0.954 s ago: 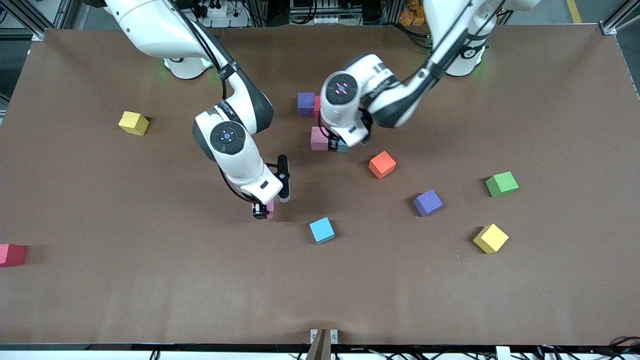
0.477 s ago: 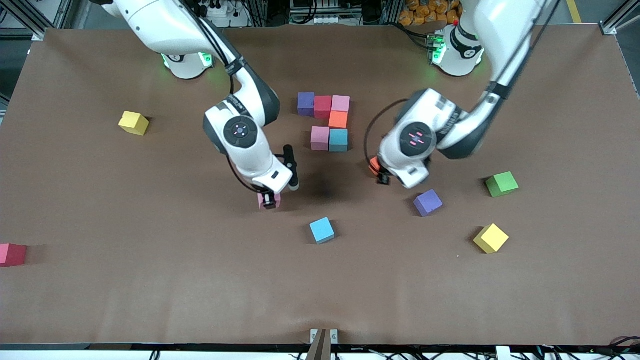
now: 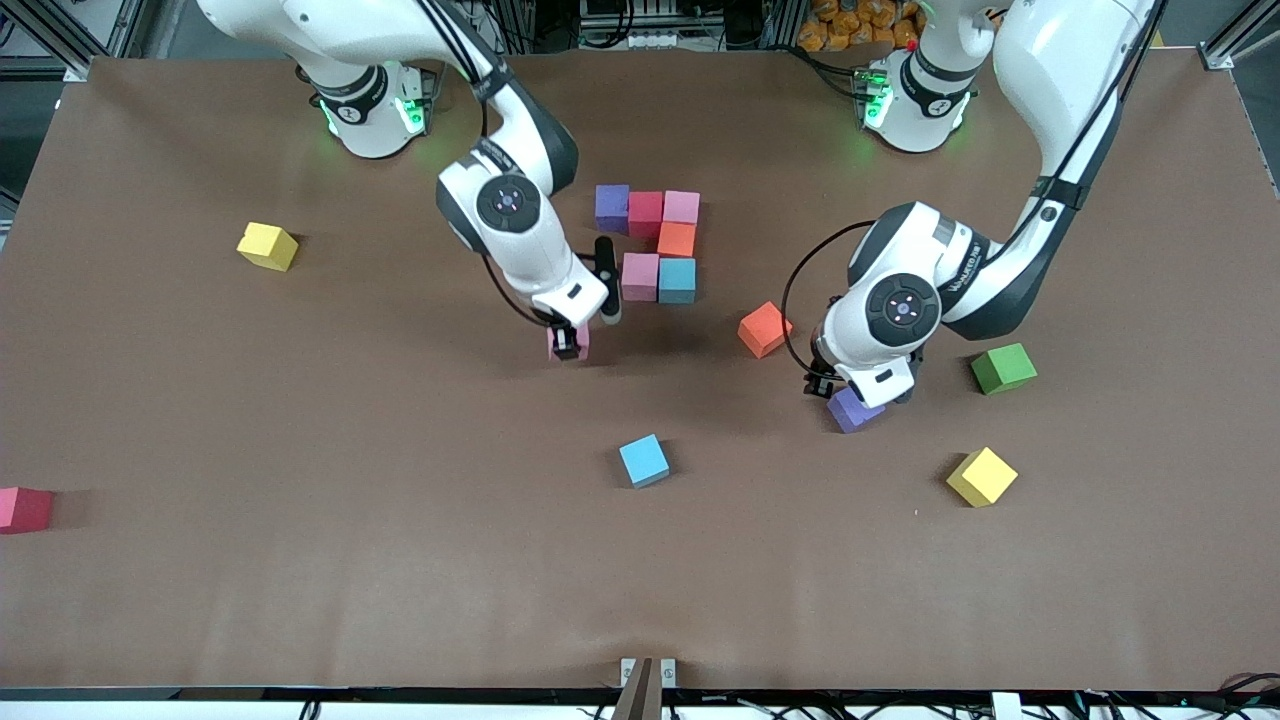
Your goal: Form number 2 with 11 blocks
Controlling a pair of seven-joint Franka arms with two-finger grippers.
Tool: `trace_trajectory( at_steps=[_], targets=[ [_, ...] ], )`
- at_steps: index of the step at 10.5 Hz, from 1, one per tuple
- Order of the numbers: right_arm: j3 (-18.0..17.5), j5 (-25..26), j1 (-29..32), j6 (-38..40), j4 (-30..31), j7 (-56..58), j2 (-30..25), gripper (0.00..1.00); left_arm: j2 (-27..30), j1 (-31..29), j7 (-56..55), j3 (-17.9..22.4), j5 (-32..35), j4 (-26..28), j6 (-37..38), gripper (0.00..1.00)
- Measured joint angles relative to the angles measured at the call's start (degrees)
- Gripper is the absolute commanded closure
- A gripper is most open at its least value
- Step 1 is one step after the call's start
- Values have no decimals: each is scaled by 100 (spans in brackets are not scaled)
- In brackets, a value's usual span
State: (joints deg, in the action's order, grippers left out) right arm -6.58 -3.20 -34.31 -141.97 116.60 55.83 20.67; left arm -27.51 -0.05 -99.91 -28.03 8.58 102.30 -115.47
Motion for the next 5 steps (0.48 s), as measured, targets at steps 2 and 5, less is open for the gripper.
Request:
trace_trajectory(
  at_steps=[2,5],
  targets=[
    [-1,-677,-101,-531,684,-9,-293,100,-3,-122,689,23,118,3,17,22],
    [-4,-913,-258,-1037,1072,-17,-335,100,-14,-430,1421,40,250,16,46,22]
  ],
)
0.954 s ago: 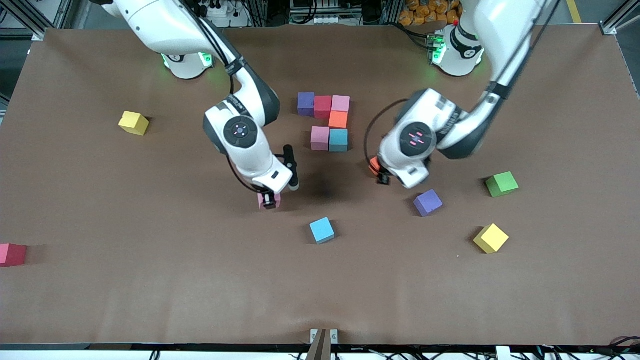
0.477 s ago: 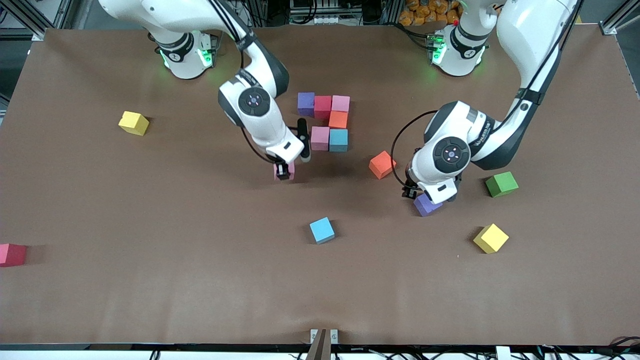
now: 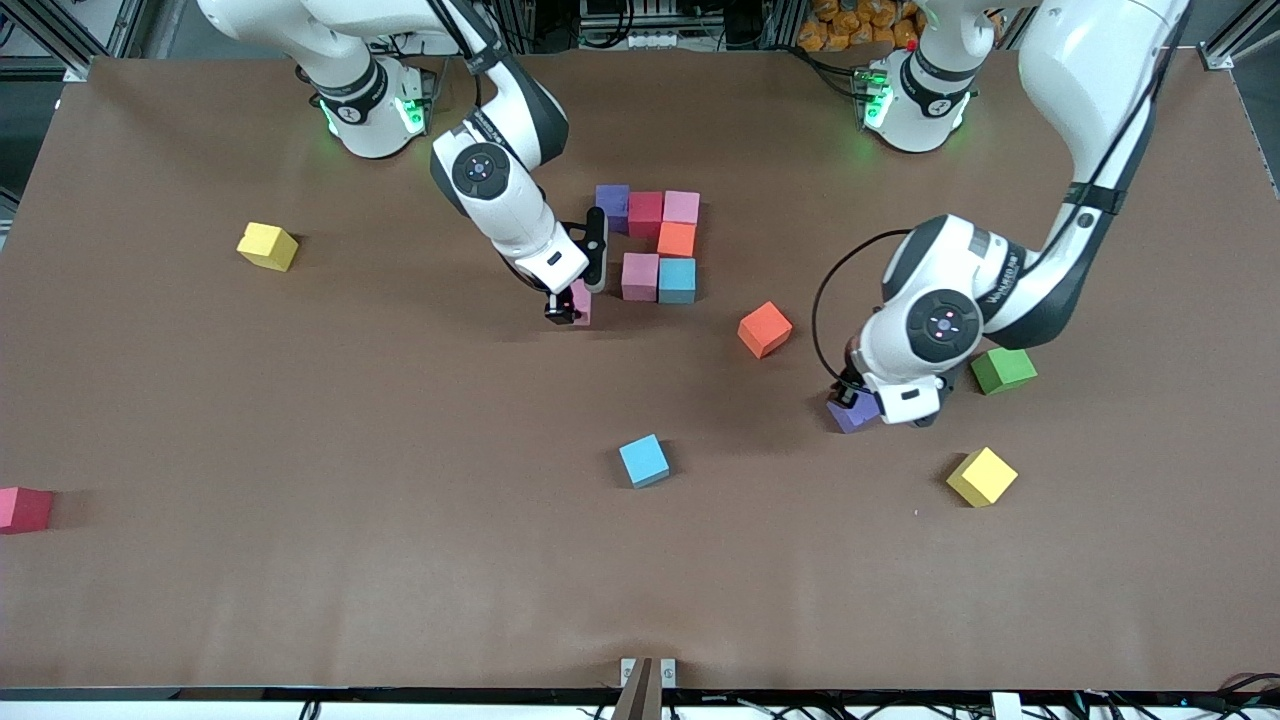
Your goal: Form number 2 with 11 blocks
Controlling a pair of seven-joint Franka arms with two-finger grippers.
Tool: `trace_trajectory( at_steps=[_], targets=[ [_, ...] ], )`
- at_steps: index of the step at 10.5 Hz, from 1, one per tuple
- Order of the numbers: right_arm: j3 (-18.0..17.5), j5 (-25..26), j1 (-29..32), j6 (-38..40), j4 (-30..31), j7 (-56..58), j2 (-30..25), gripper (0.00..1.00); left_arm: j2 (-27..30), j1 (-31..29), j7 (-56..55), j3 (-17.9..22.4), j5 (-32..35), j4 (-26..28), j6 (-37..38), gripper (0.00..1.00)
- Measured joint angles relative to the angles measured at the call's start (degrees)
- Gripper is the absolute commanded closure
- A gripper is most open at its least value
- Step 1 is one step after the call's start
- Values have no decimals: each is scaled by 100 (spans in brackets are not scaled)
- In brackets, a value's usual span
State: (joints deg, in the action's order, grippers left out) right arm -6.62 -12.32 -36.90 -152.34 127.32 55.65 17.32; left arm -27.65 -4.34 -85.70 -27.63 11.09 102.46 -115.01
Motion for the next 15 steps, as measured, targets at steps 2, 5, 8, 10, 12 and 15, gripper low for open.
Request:
trace_trajectory(
  at_steps=[2,5,8,10,12,15],
  targets=[
    [-3,-231,-187,-215,80,-4,-1,100,-56,-158,282,2,190,19,8,22],
    [-7,-661,-612,-484,235,-23,-4,100,-290,-195,308,0,618,38,0,22],
    [12,-669,-625,-699,392,-23,-9,100,-489,-196,308,-1,655,38,-152,22],
    [12,-669,-625,-776,498,-23,-10,100,-508,-201,308,-1,657,35,-287,22],
    [1,-670,-642,-797,543,-23,-10,100,-508,-202,308,-1,679,33,-451,22],
    [-12,-670,-719,-808,543,-23,-10,100,-511,-203,313,-1,1019,71,-765,22]
  ],
)
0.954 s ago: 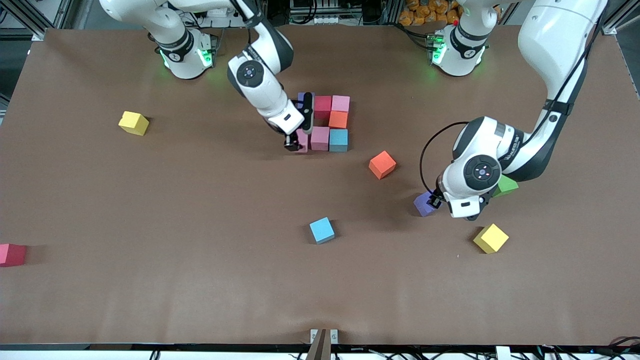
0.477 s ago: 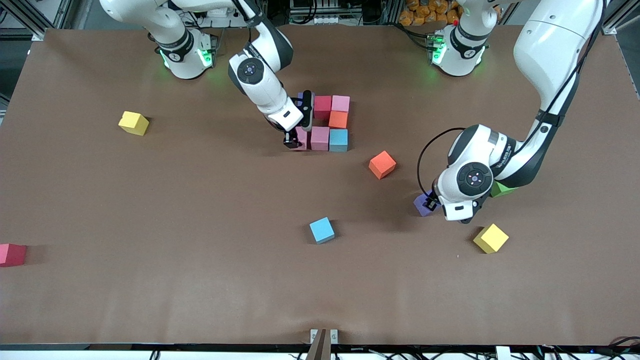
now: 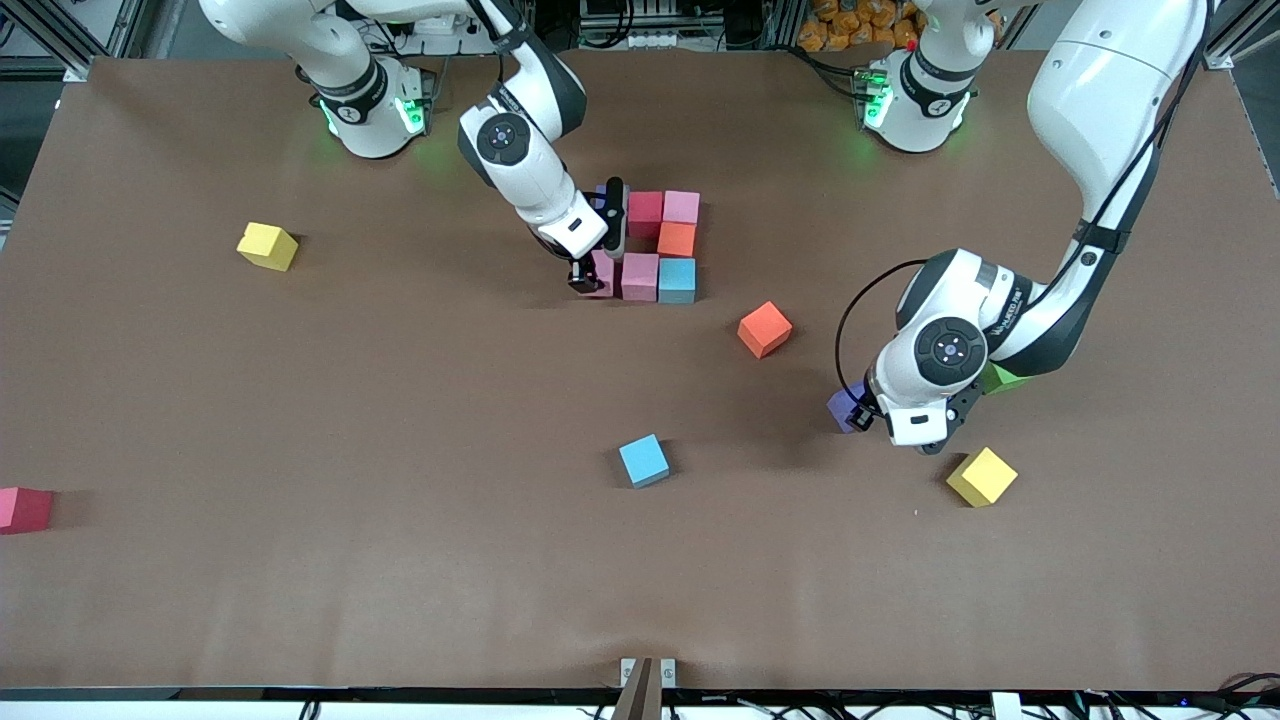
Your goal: Form number 2 with 11 blocks
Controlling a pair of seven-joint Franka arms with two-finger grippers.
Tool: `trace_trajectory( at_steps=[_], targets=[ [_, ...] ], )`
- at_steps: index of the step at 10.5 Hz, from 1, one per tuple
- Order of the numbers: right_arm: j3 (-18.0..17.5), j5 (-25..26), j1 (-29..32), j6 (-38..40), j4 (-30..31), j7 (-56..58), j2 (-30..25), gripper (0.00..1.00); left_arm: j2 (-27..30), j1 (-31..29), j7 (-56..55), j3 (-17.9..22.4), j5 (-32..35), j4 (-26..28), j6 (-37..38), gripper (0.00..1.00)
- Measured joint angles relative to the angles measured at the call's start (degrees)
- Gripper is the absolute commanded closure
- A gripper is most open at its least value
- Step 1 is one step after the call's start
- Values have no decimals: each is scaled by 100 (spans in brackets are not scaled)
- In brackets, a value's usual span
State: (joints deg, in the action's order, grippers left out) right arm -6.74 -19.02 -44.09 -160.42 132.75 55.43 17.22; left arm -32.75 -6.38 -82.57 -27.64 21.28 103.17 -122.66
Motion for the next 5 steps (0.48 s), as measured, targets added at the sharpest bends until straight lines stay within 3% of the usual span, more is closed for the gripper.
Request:
trace_trajectory(
  at_steps=[5],
  targets=[
    [-2,-5,-82,-8,0,-4,0,100,-66,-71,119,1,125,55,-453,22]
  ],
)
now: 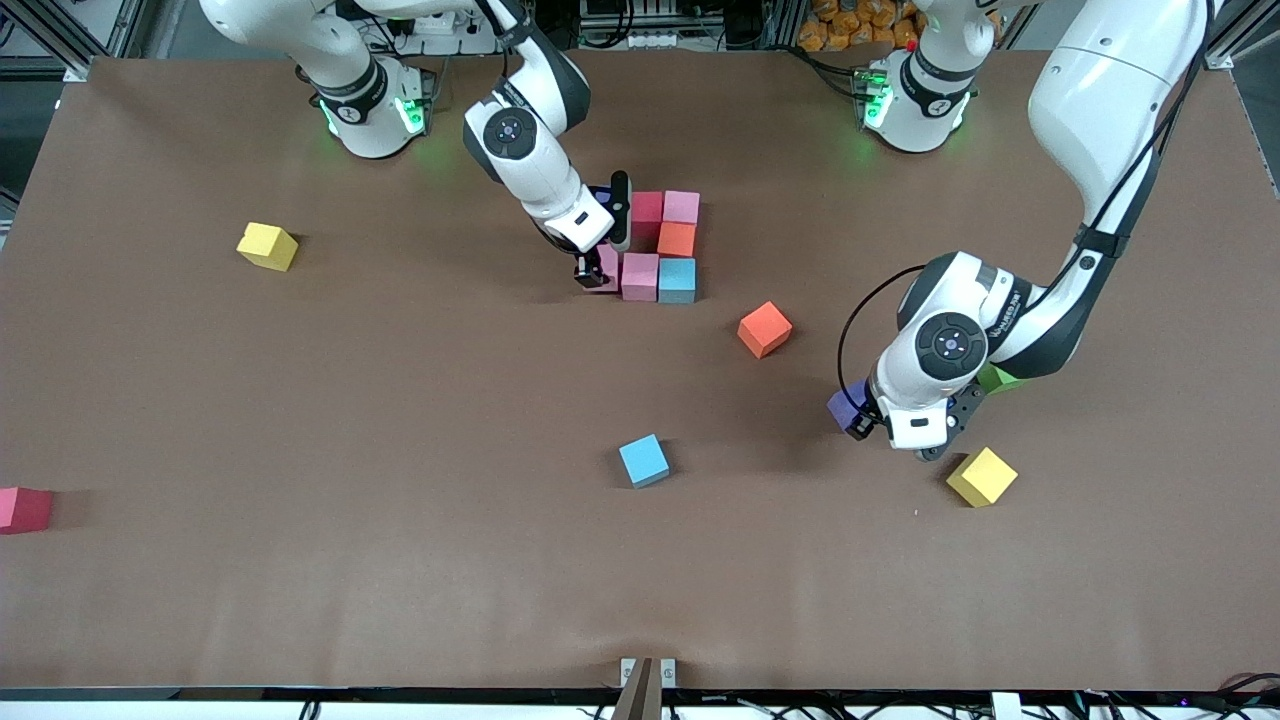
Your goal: Form number 2 with 11 blocks
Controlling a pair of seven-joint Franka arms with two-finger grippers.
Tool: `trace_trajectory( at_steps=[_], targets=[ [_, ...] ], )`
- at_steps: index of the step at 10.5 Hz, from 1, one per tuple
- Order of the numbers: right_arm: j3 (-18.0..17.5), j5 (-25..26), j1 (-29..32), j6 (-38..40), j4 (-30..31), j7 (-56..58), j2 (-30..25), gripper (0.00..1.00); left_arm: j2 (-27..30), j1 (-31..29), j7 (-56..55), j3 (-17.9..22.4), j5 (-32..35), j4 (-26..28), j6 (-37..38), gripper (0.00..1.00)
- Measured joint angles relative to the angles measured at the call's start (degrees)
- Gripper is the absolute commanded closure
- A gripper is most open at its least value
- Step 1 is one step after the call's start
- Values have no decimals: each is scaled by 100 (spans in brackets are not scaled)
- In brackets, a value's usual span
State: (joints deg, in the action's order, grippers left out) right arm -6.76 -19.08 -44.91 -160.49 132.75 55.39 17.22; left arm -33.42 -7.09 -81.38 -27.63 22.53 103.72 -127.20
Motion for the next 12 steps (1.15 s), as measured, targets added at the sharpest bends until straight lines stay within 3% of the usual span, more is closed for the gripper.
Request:
trace_trajectory(
  at_steps=[12],
  targets=[
    [-5,-2,-68,-12,-16,-119,23,100,-114,-2,1073,-45,1,132,-383,21]
  ],
)
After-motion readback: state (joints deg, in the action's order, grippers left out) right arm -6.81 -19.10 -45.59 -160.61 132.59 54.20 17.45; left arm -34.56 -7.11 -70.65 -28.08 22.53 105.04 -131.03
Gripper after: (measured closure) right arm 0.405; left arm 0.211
